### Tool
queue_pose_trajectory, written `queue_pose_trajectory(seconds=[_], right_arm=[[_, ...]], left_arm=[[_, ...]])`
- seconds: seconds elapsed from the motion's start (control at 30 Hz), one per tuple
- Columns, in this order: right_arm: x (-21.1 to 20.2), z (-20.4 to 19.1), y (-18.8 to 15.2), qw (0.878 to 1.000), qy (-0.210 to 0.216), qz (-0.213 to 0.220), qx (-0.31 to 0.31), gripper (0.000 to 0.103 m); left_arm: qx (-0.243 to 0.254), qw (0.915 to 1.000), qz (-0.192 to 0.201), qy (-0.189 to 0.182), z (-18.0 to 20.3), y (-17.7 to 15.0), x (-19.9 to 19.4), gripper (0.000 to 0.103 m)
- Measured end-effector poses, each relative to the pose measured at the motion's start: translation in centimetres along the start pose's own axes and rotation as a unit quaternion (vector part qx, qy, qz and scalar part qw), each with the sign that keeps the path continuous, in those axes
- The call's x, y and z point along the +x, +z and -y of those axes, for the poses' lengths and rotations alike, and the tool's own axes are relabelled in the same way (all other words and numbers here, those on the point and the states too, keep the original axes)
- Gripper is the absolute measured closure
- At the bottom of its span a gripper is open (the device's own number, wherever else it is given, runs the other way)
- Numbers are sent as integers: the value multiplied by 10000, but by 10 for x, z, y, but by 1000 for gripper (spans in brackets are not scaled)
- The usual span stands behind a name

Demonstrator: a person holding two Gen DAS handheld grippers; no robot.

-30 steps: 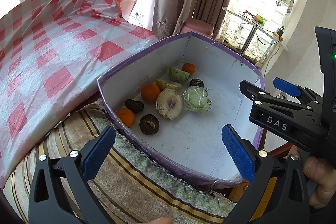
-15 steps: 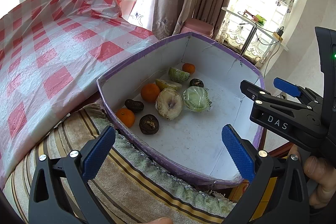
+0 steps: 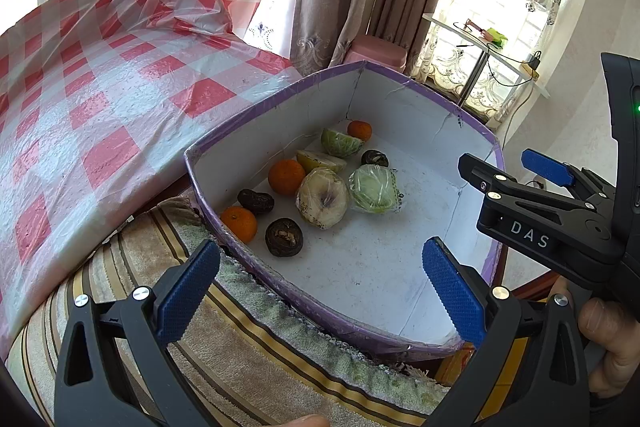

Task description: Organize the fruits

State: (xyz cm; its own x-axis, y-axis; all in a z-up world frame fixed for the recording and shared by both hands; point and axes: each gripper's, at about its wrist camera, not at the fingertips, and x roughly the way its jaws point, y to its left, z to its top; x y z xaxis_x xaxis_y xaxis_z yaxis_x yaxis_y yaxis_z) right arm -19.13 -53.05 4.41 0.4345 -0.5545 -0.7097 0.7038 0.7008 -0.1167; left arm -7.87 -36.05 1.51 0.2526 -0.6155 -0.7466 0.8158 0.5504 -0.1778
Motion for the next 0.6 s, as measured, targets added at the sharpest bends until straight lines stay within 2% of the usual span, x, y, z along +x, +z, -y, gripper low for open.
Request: queue_pose_trajectory(seconds=[0.6], right_arm=[[-1,3,0,10000,-10,4,61,17]], left_arm=[[19,10000,-11,24,0,0,1,5]])
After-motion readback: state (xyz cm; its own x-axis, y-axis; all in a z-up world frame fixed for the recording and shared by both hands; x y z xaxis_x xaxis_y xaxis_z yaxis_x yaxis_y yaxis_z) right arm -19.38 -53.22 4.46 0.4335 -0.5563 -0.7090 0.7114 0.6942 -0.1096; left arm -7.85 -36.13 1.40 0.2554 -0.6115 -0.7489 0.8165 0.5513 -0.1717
